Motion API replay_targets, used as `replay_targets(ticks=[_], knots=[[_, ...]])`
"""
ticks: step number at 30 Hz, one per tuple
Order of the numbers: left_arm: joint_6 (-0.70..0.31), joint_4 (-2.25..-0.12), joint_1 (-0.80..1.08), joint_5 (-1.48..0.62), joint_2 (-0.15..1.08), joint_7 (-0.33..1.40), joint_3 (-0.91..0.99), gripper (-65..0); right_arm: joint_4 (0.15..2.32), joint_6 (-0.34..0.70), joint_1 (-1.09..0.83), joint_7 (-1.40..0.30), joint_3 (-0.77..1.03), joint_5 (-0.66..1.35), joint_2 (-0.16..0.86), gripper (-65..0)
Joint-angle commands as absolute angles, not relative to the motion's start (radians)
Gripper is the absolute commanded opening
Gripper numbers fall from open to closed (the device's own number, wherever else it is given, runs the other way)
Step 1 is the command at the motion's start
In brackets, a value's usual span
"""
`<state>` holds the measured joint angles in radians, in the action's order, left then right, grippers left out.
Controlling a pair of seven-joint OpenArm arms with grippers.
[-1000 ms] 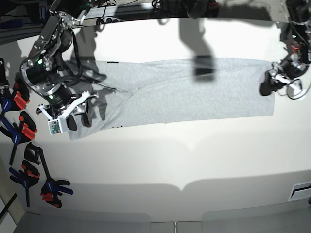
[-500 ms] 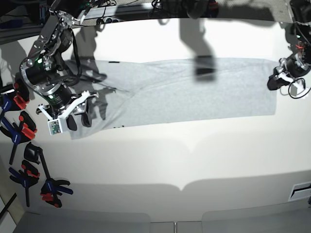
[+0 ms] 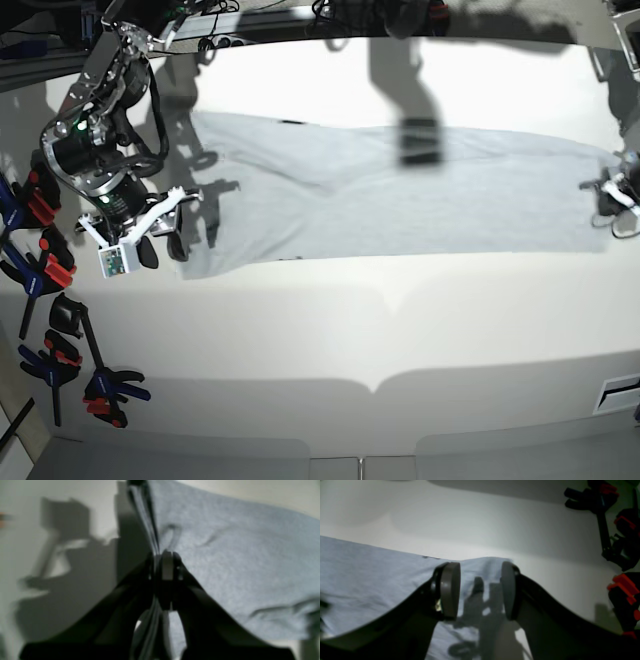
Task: Fold the T-shirt properly
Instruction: 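Release the strip and reposition both grippers along its ends, then grasp the strip end with the left gripper and fold it toward the middle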
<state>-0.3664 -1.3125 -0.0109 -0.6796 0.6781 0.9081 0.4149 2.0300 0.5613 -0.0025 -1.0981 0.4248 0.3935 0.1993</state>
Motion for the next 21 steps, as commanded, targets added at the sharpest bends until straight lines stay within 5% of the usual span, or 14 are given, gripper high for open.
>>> replay_targets(ticks=[1, 7, 17, 21], knots=[[-0.347, -1.364, -0.028, -0.662, 0.704, 0.889, 0.427, -65.0, 2.050, 0.569, 0.014, -1.074, 0.426, 0.404, 0.208, -39.1], [-0.337, -1.598, 0.004, -0.660, 0.635, 0.944, 0.424, -65.0, 2.050, 0.569, 0.014, -1.074, 0.426, 0.404, 0.208, -39.1], [-0.348, -1.866, 0.103, -0.707, 0.315, 0.969, 0.422, -65.0, 2.050, 0.569, 0.014, -1.073, 0.426, 0.405, 0.208, -39.1], [-0.435, -1.865, 0.103, -0.707, 0.209, 0.970, 0.422, -65.0, 2.050, 0.569, 0.014, -1.070, 0.426, 0.405, 0.208, -39.1]])
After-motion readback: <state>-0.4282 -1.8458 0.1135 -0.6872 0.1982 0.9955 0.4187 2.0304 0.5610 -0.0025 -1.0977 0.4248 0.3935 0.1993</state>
